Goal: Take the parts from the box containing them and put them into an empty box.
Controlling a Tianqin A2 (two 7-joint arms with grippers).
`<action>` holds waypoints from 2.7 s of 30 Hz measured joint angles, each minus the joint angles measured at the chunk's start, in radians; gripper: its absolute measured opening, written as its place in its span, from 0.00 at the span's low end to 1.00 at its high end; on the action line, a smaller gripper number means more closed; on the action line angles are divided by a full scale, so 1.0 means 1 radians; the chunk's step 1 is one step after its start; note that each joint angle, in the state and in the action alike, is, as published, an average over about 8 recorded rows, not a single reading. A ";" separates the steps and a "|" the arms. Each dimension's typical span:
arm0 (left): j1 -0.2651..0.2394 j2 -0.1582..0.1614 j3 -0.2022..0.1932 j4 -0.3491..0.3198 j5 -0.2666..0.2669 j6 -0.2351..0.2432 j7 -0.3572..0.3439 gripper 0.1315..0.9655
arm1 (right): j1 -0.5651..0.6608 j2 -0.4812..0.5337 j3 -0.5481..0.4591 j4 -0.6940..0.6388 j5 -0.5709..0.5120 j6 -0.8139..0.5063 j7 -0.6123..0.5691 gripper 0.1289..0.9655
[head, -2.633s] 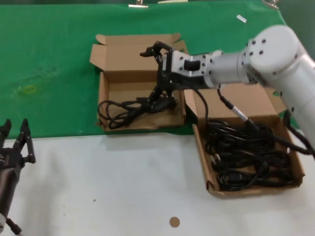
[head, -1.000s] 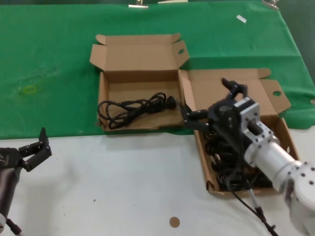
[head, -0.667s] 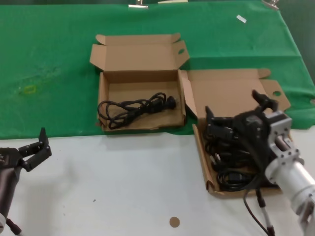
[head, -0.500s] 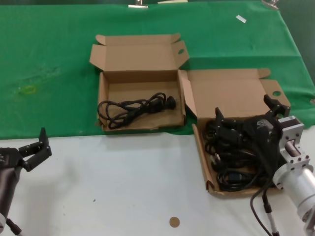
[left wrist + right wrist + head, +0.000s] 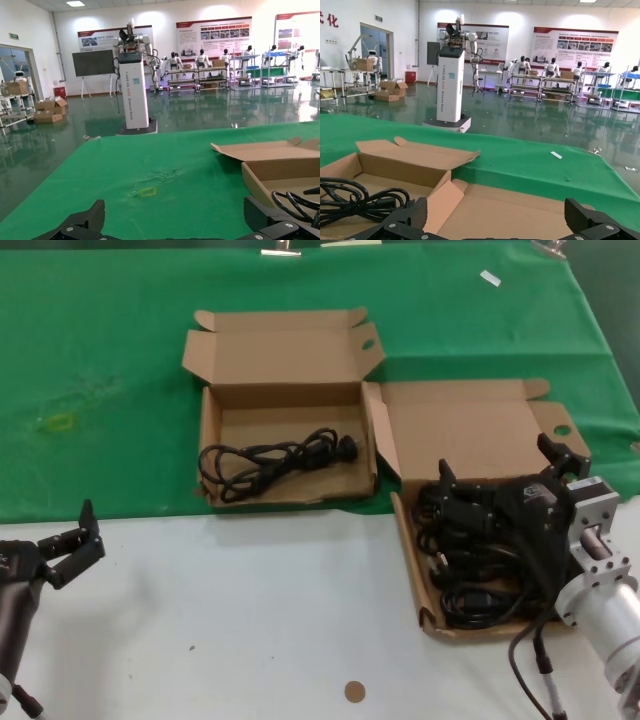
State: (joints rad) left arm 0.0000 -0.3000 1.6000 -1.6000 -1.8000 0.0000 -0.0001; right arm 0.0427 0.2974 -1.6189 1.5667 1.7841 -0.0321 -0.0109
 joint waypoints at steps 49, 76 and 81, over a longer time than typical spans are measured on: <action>0.000 0.000 0.000 0.000 0.000 0.000 0.000 1.00 | 0.000 0.000 0.000 0.000 0.000 0.000 0.000 1.00; 0.000 0.000 0.000 0.000 0.000 0.000 0.000 1.00 | 0.000 0.000 0.000 0.000 0.000 0.000 0.000 1.00; 0.000 0.000 0.000 0.000 0.000 0.000 0.000 1.00 | 0.000 0.000 0.000 0.000 0.000 0.000 0.000 1.00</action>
State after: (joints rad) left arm 0.0000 -0.3000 1.6000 -1.6000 -1.8000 0.0000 0.0000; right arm 0.0427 0.2974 -1.6189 1.5667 1.7841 -0.0321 -0.0109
